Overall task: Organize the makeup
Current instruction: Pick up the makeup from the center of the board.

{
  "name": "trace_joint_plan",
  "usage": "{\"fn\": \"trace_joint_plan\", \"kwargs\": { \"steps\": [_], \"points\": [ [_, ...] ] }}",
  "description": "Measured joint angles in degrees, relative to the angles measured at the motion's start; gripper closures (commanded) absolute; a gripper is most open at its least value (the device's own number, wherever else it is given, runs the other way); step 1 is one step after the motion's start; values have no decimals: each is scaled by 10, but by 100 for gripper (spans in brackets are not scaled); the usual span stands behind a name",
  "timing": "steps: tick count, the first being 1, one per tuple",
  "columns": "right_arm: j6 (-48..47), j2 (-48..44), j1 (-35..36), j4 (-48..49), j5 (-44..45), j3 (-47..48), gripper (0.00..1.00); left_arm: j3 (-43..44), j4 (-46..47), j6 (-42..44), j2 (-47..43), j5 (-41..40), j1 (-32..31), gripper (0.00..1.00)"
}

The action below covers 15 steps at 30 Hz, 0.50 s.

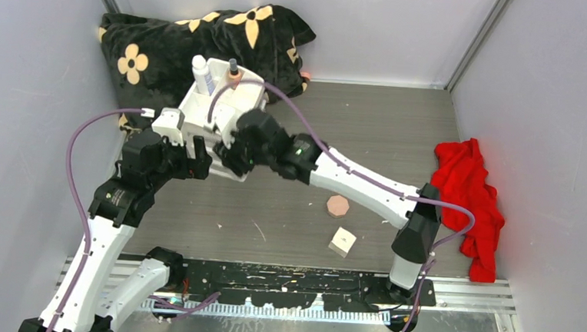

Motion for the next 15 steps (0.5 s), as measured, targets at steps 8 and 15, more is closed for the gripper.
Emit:
{"fn": "trace_joint_plan", "kwargs": {
  "steps": [8, 15],
  "points": [
    [-29, 58, -52, -50, 16, 222, 91, -1, -10, 10, -21, -5, 0, 8],
    [-48, 149, -83, -75, 30, 321, 90, -4, -17, 11, -30, -2, 0, 8]
  ]
}}
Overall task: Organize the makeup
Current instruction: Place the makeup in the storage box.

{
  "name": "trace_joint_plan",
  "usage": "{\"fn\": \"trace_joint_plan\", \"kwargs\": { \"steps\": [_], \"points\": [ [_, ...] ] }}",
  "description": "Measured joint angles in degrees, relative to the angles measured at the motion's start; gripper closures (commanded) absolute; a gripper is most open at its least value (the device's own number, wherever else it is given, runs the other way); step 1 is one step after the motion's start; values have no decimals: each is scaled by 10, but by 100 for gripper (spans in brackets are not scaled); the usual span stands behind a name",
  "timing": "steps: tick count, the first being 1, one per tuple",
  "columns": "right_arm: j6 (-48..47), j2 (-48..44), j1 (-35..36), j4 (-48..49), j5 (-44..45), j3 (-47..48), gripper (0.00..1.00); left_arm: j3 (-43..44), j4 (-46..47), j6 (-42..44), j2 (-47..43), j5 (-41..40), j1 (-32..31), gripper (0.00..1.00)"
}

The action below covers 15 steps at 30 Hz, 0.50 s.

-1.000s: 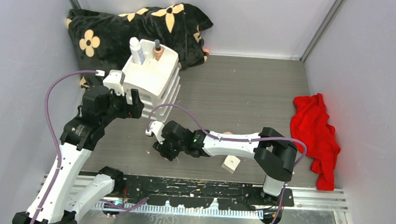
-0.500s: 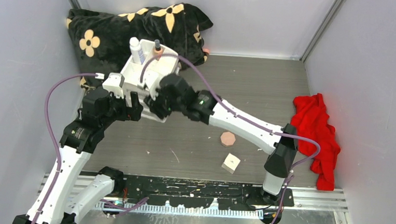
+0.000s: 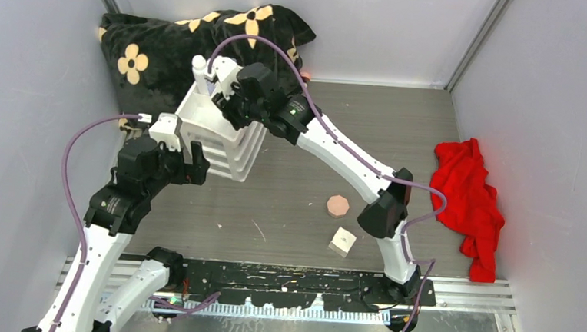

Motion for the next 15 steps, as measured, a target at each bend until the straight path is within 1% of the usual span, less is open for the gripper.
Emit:
{"fn": "trace_joint_plan", "kwargs": {
  "steps": [5, 9, 15],
  "points": [
    [-6, 44, -21, -3, 6, 41, 90, -7, -7, 0, -3, 7, 0, 8],
    [-6, 47, -36, 0, 2, 45, 90, -9, -7, 1, -5, 10, 0, 8],
    [-6, 47, -54, 35, 8, 49, 89, -14, -6, 2, -4, 15, 0, 8]
  ]
}}
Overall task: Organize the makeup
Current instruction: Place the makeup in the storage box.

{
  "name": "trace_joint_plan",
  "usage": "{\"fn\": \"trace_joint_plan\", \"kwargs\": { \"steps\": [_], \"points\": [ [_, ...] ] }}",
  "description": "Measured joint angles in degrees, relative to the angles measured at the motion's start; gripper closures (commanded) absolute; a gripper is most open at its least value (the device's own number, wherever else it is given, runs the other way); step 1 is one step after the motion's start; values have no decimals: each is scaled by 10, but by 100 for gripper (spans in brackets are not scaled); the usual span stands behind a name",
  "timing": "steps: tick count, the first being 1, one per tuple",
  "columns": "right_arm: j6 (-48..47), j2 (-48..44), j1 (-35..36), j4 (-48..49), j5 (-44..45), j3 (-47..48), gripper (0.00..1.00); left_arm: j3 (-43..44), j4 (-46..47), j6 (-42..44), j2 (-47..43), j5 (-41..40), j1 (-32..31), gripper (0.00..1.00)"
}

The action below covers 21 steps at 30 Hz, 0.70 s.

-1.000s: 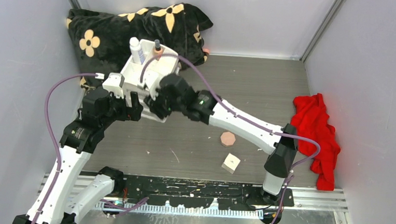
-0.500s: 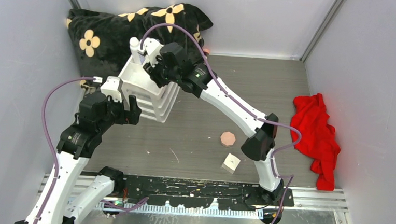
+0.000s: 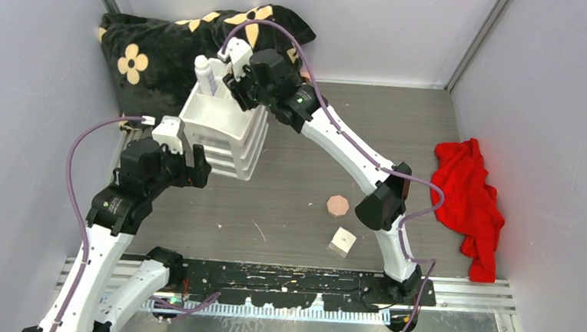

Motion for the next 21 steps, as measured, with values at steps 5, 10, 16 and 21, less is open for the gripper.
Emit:
{"fn": "trace_joint_plan", "kwargs": {
  "steps": [5, 10, 16, 21],
  "points": [
    [0, 0, -10, 23, 4, 0, 88, -10, 2, 0, 0, 3, 0, 7],
    [2, 0, -16, 39, 8, 0, 88, -12, 3, 0, 2, 4, 0, 7],
    [9, 6, -20, 43, 1, 10, 87, -17, 3, 2, 1, 4, 0, 7],
    [11, 15, -21, 50, -4, 14, 88, -20, 3, 4, 2, 4, 0, 7]
  ]
}}
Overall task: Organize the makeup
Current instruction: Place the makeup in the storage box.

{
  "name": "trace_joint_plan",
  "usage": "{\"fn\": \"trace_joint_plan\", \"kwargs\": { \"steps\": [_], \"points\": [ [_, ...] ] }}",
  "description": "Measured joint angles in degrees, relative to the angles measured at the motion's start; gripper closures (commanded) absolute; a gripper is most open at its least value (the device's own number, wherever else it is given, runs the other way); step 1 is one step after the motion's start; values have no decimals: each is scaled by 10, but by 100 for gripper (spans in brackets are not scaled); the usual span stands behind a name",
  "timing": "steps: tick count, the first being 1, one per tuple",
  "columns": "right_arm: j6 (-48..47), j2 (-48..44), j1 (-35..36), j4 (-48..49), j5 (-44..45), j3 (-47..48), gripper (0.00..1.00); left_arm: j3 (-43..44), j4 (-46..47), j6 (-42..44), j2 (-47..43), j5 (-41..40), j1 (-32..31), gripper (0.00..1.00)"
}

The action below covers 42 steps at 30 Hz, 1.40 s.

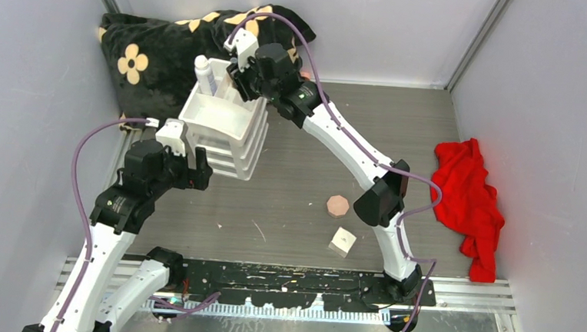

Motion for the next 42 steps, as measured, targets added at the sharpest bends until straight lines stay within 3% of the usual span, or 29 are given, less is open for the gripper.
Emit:
{"fn": "trace_joint_plan", "kwargs": {
  "steps": [8, 10, 18, 21, 25, 26, 36, 42],
  "points": [
    [15, 26, 0, 0, -14, 2, 85, -6, 0, 1, -1, 0, 0, 7],
    [17, 28, 0, 0, -15, -1, 76, -7, 0, 1, -1, 0, 0, 7],
    [17, 28, 0, 9, -8, -24, 57, -13, 0, 1, -2, 0, 0, 7],
    [16, 28, 0, 17, -4, -28, 41, -15, 0, 0, -2, 1, 0, 7],
    [13, 28, 0, 34, 6, -50, 4, -15, 0, 0, -3, 3, 0, 7],
    [11, 28, 0, 40, 9, -61, 0, -15, 0, 0, -3, 4, 0, 7],
    [-9, 5, 0, 88, 23, -143, 0, -25, 0, 0, -10, 4, 0, 7],
    [-12, -61, 0, 101, 23, -171, 0, -25, 0, -1, -10, 4, 0, 0]
  ]
}}
